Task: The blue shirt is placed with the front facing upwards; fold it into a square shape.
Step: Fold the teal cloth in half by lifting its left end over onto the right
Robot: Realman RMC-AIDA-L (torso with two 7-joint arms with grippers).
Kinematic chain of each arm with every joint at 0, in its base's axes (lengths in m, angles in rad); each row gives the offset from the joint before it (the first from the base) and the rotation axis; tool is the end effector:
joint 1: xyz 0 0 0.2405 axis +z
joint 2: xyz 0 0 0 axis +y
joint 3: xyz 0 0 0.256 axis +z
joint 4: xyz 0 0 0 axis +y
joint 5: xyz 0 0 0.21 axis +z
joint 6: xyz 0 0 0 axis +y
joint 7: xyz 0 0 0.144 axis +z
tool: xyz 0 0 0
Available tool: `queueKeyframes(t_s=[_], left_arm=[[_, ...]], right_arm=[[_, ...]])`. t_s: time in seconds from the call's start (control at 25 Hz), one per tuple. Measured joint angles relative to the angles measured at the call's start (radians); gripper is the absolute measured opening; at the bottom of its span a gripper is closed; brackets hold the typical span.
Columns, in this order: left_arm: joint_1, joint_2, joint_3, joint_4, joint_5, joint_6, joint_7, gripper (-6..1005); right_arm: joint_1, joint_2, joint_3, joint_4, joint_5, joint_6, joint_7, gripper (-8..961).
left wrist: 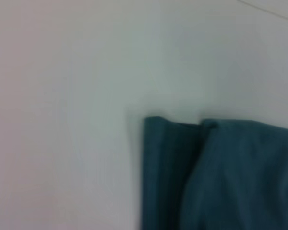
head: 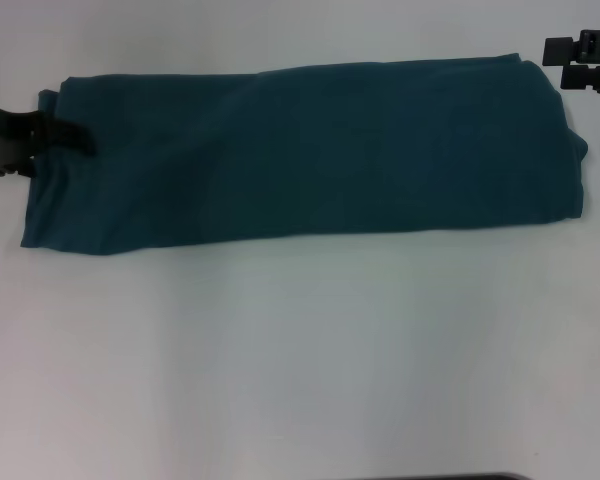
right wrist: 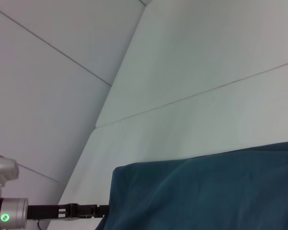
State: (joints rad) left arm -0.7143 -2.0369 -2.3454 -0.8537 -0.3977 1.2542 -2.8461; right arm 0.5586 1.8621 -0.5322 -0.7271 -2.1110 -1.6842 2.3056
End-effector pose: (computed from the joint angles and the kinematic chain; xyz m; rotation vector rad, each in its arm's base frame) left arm -0.2877 0.4017 0.0418 -1.8486 -1.7754 0.0507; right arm 0.2897 0.3499 0.1126 -2.3002 1.6915 0.7109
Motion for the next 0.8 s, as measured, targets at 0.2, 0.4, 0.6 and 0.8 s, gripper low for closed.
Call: queueKeyframes(t_s=[0.2, 0.4, 0.6, 0.8], left_arm=[[-0.001, -0.006, 0.003, 0.006, 0.035, -0.029, -0.007, 906], [-0.005, -0.011, 0.007, 0.007, 0.043, -0.036, -0.007, 906], [0.0, -0.019, -0.002, -0.01, 0.029, -0.025, -0.007, 906], [0.012, -0.021, -0.019, -0.064, -0.026, 0.014, -0.001, 905]], right_arm=[[0.003, 0.0, 0.0, 0.0, 0.001, 0.0, 0.0, 900], [0.005, 0.0, 0.0, 0.0, 0.002, 0.0, 0.0, 900], [0.004, -0.001, 0.0, 0.0, 0.002, 0.0, 0.0, 899], [0.0, -0.003, 0.0, 0.0, 0.002, 0.0, 0.001, 899]])
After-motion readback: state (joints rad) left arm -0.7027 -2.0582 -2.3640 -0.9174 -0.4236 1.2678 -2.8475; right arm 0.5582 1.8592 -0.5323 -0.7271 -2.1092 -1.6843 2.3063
